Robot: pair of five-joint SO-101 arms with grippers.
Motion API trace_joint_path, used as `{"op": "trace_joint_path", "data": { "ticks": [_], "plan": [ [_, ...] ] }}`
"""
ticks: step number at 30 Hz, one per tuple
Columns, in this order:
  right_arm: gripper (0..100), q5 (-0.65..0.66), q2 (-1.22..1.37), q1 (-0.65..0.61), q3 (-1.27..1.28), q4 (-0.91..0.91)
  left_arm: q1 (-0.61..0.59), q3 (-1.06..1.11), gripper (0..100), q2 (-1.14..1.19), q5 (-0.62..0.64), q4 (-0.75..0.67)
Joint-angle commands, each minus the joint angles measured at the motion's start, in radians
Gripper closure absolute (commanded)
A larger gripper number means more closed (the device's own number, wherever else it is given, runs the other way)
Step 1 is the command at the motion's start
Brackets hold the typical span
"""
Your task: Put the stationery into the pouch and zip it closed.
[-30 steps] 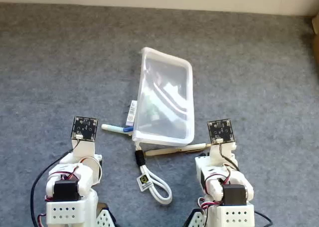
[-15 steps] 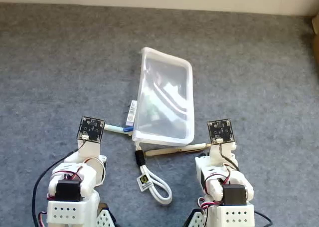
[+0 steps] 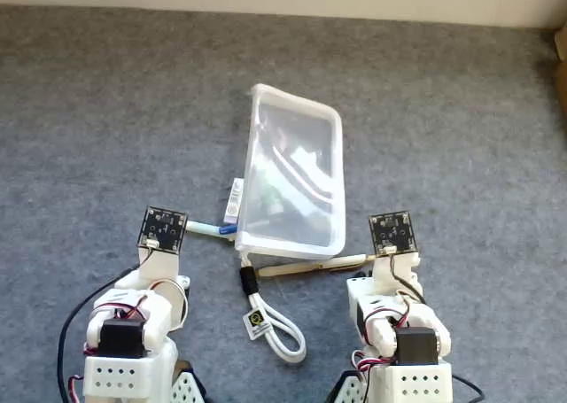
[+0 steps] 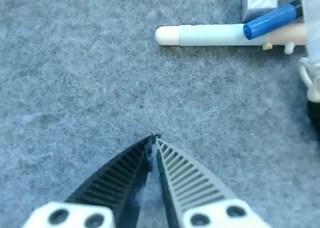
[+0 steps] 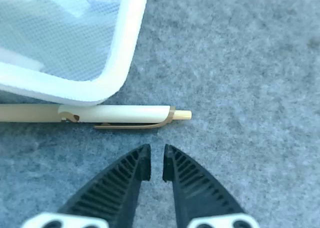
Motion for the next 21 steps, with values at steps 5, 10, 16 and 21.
{"op": "trace_joint_path", "data": {
  "ticks": [5, 10, 16, 21],
  "plan": [
    [95.0, 0.009, -0.007, -0.035, 0.114, -0.018, 0.01, -0.058, 99, -0.015, 0.005, -0.031],
    [95.0, 0.009, -0.007, -0.031, 0.102, -0.027, 0.007, -0.058, 99, -0.015, 0.009, -0.054],
    [94.9, 0.011, -0.007, -0.035, -0.047, -0.12, -0.124, -0.068, 99, -0.015, 0.005, -0.098],
    [94.7, 0.011, 0.005, -0.085, -0.183, -0.137, -0.277, -0.061, 99, -0.013, -0.091, -0.158]
  ]
}}
